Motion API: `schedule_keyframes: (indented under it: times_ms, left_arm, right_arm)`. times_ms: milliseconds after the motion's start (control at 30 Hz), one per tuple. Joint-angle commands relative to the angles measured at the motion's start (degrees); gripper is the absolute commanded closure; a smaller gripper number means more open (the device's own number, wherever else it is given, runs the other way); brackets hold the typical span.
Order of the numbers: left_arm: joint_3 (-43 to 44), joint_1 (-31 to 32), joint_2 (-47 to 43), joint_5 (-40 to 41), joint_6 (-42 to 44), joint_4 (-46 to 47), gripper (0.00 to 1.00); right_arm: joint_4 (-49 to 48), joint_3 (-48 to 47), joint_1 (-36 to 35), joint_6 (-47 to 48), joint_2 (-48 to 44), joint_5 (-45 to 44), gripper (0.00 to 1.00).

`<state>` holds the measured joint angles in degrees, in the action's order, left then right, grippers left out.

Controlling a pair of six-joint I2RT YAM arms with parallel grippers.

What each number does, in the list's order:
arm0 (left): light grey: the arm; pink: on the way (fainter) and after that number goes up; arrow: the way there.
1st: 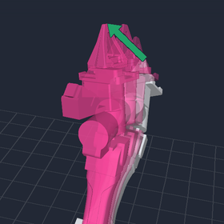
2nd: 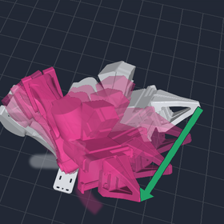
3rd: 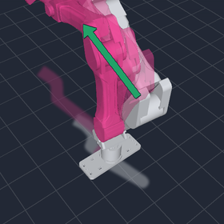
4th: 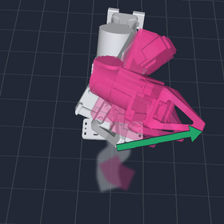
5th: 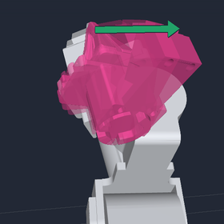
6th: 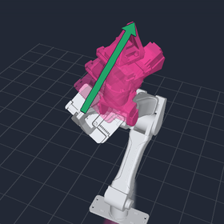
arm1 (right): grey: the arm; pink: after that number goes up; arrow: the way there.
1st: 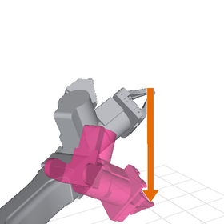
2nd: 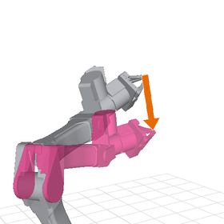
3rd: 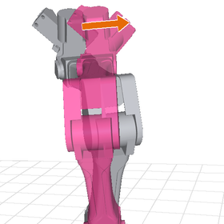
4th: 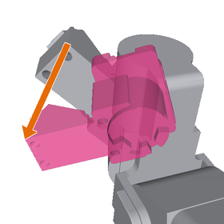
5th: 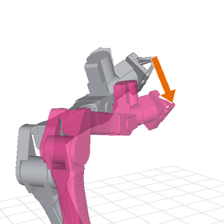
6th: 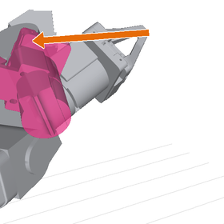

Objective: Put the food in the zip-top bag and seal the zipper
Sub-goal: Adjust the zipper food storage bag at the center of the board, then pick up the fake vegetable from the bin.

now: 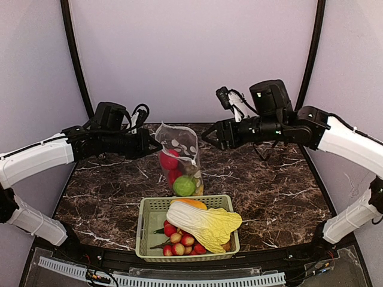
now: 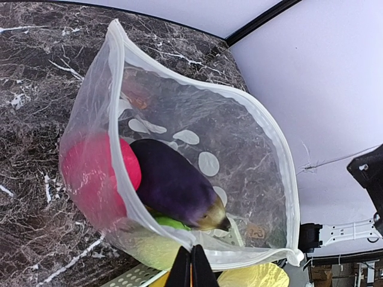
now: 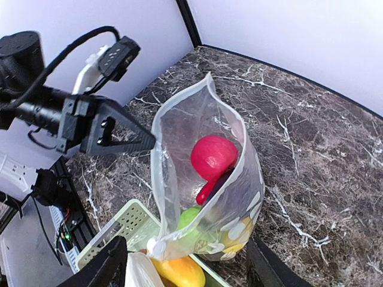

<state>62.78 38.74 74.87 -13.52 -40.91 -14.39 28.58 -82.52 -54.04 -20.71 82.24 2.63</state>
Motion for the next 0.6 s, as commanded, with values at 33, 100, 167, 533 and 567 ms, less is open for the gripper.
schedule_keyframes:
  times_ms: [33, 100, 167, 533, 567]
  left_arm:
    - [-0.60, -1.02, -1.98, -1.35, -1.23, 3.29, 0.99]
    - [-0.69, -1.17, -1.89, -2.01, -1.50, 3.60, 0.99]
    - [-0.68, -1.24, -1.76, -2.64, -1.64, 3.75, 0.99]
    - [-0.42, -1.83, -1.06, -3.35, -1.11, 3.37, 0.99]
    - [-0.46, -1.87, -0.98, -3.51, -1.24, 3.39, 0.99]
  right_arm:
    - [-5.15, 8.50, -0.38, 5.80, -10.16, 4.88, 0.32]
    - [-5.62, 11.90, -1.77, 8.39, -13.53, 6.49, 0.31]
    - [-5.61, 15.33, -3.72, 10.29, -17.00, 7.61, 0.30]
    - [-2.31, 22.70, -14.85, 9.80, -14.25, 2.91, 0.30]
    - [-2.38, 22.47, -15.75, 9.95, -12.81, 2.48, 0.29]
